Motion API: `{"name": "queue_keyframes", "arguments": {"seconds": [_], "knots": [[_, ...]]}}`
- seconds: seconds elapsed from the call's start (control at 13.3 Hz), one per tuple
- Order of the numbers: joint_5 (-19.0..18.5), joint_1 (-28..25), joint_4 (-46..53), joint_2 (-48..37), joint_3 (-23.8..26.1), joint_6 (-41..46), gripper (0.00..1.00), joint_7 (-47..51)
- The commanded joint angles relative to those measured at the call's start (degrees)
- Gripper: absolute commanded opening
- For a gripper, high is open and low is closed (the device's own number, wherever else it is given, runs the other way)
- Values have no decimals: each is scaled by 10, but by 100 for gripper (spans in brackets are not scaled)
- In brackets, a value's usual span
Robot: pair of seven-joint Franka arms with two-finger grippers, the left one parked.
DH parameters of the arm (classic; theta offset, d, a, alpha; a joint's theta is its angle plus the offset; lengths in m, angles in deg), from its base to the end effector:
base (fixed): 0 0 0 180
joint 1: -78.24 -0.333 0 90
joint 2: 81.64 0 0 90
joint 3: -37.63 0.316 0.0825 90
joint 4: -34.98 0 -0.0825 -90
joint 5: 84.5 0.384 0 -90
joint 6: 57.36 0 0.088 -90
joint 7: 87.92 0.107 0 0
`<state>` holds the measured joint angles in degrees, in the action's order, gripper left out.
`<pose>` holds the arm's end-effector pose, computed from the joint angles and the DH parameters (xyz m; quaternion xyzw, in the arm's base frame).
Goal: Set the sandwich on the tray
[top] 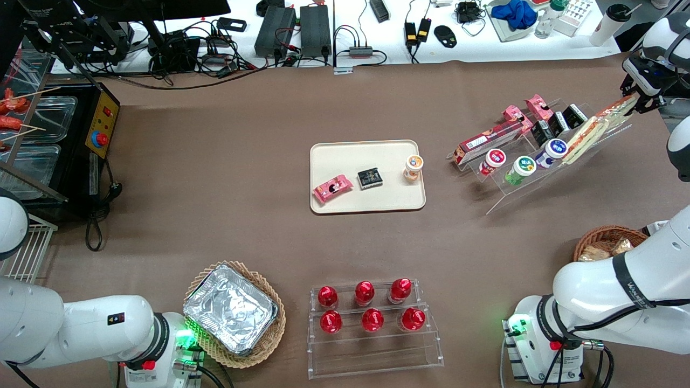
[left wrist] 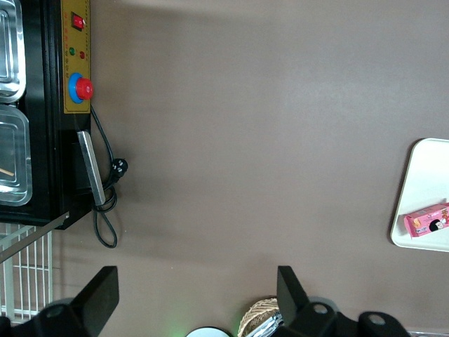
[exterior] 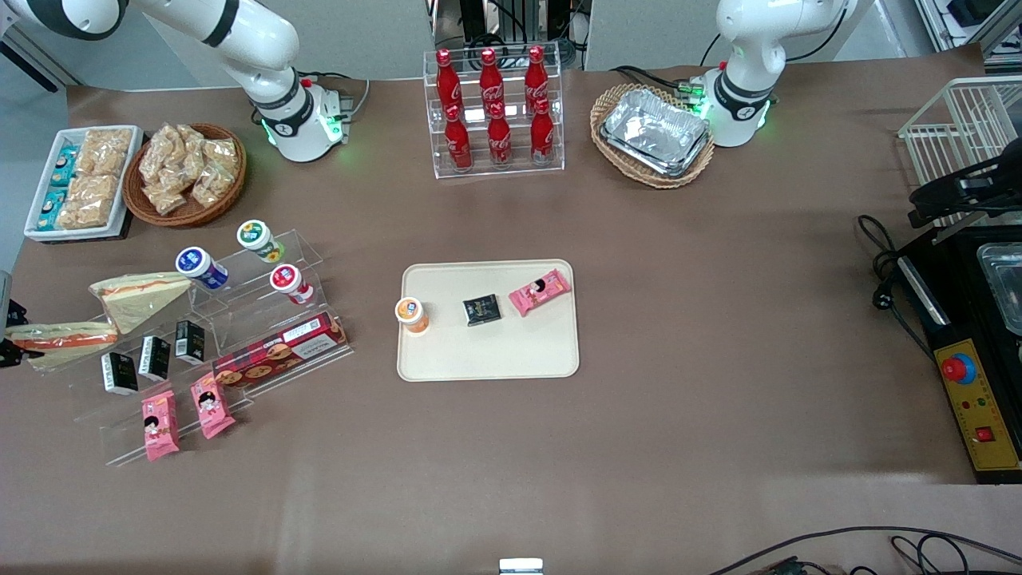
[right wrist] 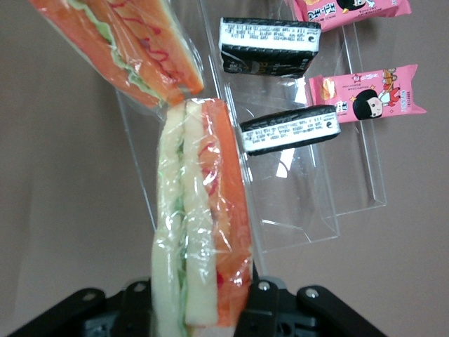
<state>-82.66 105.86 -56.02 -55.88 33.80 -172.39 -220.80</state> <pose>0.5809 -0.3464 0.3734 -0.6361 -0.7714 0.0021 0.0144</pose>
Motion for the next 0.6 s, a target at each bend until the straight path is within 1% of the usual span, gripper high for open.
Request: {"name": "queue_keyframes", "arguments": {"seconds": [0.0, 0.15, 0.38, 0.53], "knots": [[16, 8, 13, -5, 6, -1, 0, 9], [19, 7, 29, -18, 5, 19, 0, 32], [18, 4, 64, -35, 6, 79, 0, 81], [16, -4, 73, -63, 10, 112, 0, 117]]}}
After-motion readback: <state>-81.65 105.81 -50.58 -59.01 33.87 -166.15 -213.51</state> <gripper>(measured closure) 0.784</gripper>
